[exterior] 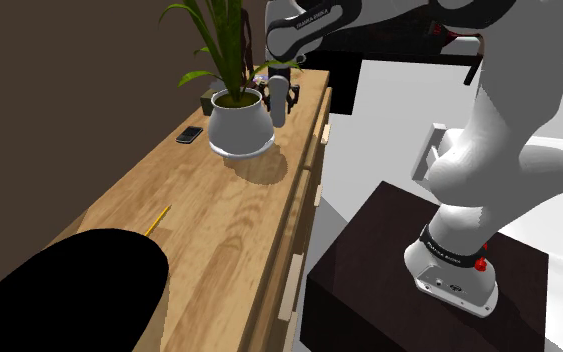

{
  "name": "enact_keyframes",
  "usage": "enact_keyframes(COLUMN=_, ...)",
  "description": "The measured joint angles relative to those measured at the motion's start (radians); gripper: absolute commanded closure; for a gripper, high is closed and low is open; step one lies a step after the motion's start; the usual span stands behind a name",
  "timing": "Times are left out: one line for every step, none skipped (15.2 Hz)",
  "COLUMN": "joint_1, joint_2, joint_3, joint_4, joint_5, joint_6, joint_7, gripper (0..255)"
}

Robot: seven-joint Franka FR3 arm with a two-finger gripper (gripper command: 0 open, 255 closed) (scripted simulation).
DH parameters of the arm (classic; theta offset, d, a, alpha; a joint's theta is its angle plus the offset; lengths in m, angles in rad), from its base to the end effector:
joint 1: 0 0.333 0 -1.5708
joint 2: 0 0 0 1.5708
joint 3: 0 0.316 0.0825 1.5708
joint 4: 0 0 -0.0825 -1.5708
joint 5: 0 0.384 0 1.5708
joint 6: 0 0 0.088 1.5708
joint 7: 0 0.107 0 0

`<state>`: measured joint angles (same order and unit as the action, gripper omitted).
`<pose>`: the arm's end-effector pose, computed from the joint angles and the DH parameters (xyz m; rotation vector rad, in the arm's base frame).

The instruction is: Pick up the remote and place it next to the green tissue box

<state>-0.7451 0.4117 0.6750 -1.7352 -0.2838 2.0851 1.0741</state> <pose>0.6413 -0.1010 0.3877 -2.6973 1.5685 -0.0501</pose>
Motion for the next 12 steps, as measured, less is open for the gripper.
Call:
enact_keyframes(joint_1=0.003, joint_2=0.011, joint_3=-0.005, joint_4=-0.004, joint_5=-0.008, joint_6=0.013, joint_7=0.003, gripper=255)
enact_keyframes(joint_1=-0.002, joint_2=0.013, joint_3=-0.007, joint_4=-0.024, joint_5=-0.01, joint_6=0.044, joint_7=0.0, gripper=255)
enact_keyframes(joint_1=0.005, joint_2=0.025, joint_3=-0.012, joint_4=-0.018, joint_5=-0.018, joint_6=0.044, joint_7=0.007, gripper=255)
enact_keyframes(joint_1=0.012, joint_2=0.037, joint_3=-0.018, joint_4=-0.013, joint_5=-0.028, joint_6=0.046, joint_7=0.014, gripper=255)
enact_keyframes(joint_1=0.011, joint_2=0.036, joint_3=-0.018, joint_4=-0.021, joint_5=-0.028, joint_6=0.055, joint_7=0.014, gripper=255)
enact_keyframes(joint_1=0.009, joint_2=0.033, joint_3=-0.017, joint_4=-0.027, joint_5=-0.027, joint_6=0.062, joint_7=0.013, gripper=255)
enact_keyframes(joint_1=0.012, joint_2=0.036, joint_3=-0.019, joint_4=-0.024, joint_5=-0.029, joint_6=0.059, joint_7=0.015, gripper=255)
enact_keyframes(joint_1=0.008, joint_2=0.03, joint_3=-0.017, joint_4=-0.033, joint_5=-0.026, joint_6=0.067, joint_7=0.014, gripper=255)
enact_keyframes(joint_1=0.012, joint_2=0.034, joint_3=-0.019, joint_4=-0.028, joint_5=-0.028, joint_6=0.061, joint_7=0.017, gripper=255)
enact_keyframes(joint_1=0.012, joint_2=0.035, joint_3=-0.018, joint_4=-0.027, joint_5=-0.027, joint_6=0.058, joint_7=0.015, gripper=255)
enact_keyframes(joint_1=0.012, joint_2=0.035, joint_3=-0.018, joint_4=-0.029, joint_5=-0.027, joint_6=0.06, joint_7=0.015, gripper=255)
enact_keyframes(joint_1=0.012, joint_2=0.036, joint_3=-0.018, joint_4=-0.027, joint_5=-0.025, joint_6=0.059, joint_7=0.012, gripper=0)
